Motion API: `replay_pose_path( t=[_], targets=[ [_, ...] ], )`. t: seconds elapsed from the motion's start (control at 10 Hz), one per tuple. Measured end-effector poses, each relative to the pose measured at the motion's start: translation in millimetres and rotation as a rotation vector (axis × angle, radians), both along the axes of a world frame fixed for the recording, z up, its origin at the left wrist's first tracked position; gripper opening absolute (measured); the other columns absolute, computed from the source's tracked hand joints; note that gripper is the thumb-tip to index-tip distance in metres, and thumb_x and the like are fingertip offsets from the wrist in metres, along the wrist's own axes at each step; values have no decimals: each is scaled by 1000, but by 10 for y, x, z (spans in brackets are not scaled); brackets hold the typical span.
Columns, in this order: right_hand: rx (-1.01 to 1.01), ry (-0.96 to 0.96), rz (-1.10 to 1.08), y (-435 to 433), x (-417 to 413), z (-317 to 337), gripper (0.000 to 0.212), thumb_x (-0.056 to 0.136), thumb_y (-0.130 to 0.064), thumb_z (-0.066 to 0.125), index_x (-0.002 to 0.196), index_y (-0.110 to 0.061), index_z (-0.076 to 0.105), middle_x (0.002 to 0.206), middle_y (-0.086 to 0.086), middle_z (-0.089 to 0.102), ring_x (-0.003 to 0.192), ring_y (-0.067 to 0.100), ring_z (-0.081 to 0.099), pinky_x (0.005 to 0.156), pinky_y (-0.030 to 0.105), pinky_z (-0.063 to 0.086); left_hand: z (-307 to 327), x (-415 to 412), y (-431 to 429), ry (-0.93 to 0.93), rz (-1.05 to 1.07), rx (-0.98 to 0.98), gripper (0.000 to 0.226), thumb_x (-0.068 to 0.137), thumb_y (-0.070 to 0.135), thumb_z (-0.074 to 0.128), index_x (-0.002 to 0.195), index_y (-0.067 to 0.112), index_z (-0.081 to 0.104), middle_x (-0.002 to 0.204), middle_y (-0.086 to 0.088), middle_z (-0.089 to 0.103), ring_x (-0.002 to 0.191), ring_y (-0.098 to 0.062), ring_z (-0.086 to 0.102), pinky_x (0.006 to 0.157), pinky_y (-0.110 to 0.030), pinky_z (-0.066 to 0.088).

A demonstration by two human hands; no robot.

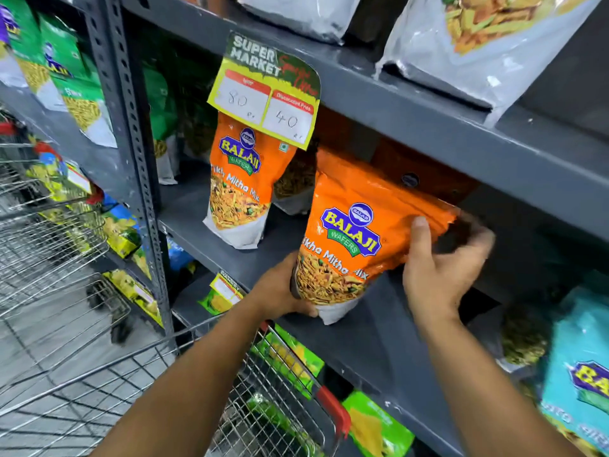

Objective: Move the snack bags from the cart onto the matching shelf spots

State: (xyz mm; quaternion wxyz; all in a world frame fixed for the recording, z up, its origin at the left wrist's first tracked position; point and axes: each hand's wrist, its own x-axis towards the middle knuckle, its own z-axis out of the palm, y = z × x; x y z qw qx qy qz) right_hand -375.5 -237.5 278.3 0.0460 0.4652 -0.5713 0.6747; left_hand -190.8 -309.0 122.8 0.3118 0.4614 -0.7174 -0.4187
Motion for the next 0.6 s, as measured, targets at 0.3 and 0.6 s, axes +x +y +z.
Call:
replay_pose_path(
  t=[0.3, 0.6],
  targets=[
    [835, 900, 103, -502, 273, 788, 40, 96, -43, 47, 132, -28, 45, 134, 12, 57, 119, 36, 55, 95, 44, 48, -36, -4, -29, -9, -18, -15, 117, 41, 42, 91, 138, 45, 26, 141, 8, 55, 128, -19, 51, 98, -27, 40],
    [337, 964, -96, 423, 5, 94, 53, 87, -44, 54, 134, -22, 44, 137, 7, 53, 128, 30, 45, 109, 56, 24, 20, 62, 92, 209, 38, 88, 141, 40, 52, 93, 152, 25, 11, 158, 1, 31, 143, -16, 32, 115, -44, 35]
  ],
)
